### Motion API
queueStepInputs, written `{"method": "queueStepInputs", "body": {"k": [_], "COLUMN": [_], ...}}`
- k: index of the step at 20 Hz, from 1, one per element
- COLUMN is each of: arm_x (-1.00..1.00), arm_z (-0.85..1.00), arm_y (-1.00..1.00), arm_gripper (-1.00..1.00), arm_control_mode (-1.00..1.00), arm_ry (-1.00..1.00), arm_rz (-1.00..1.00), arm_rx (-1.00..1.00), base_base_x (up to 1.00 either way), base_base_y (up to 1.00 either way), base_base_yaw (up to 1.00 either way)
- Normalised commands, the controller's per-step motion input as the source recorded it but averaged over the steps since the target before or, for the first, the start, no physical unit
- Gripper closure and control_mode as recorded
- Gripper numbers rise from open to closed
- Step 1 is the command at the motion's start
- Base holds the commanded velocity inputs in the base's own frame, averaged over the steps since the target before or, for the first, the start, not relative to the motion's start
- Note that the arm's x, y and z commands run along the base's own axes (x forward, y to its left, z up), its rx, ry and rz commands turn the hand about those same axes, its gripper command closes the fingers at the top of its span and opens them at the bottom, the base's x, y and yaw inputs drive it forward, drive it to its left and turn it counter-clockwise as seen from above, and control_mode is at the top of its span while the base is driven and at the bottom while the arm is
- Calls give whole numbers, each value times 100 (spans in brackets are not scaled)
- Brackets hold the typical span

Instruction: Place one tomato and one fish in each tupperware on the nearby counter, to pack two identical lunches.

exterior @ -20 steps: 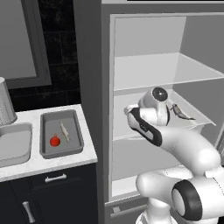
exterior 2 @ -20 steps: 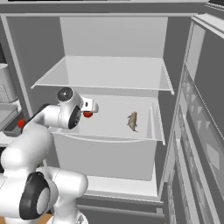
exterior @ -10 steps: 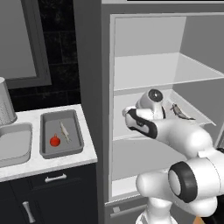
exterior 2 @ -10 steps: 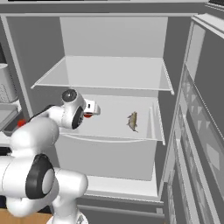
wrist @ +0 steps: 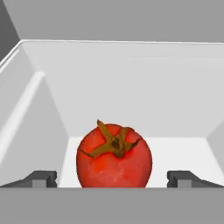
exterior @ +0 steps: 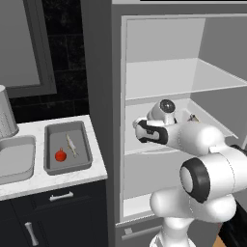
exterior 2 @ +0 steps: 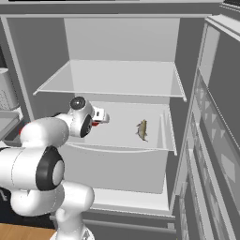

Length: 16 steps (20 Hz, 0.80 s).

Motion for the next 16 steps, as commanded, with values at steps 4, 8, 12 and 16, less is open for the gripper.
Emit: {"method": "queueStepInputs", "body": {"k": [4,8,12,16], "arm_x": [1,8,22,-23], "arm_z": [-75,-48,-3,0], "arm_y": [0,0,0,-2], "arm_gripper": [100,100,100,100], "arm_control_mode": [-100,-100,-100,-100], "arm_ry": [0,-3,-2,-10], "arm_rz": [0,0,0,0], "arm_rx": [0,0,0,1], "base_base_x": [0,0,0,0], "base_base_y": [0,0,0,0], "base_base_yaw": [0,0,0,0]}}
